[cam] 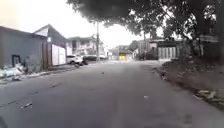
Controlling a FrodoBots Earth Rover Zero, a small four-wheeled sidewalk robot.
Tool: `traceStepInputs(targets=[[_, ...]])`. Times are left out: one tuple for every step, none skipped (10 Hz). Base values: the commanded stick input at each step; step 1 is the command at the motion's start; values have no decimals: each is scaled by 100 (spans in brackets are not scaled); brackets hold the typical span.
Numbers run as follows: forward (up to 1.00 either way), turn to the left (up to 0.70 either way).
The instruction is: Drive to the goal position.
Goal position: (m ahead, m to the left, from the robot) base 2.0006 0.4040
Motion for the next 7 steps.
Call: traceStepInputs(targets=[[100,6],[100,3],[100,-4],[100,-11],[100,-18],[100,-25],[100,-32]])
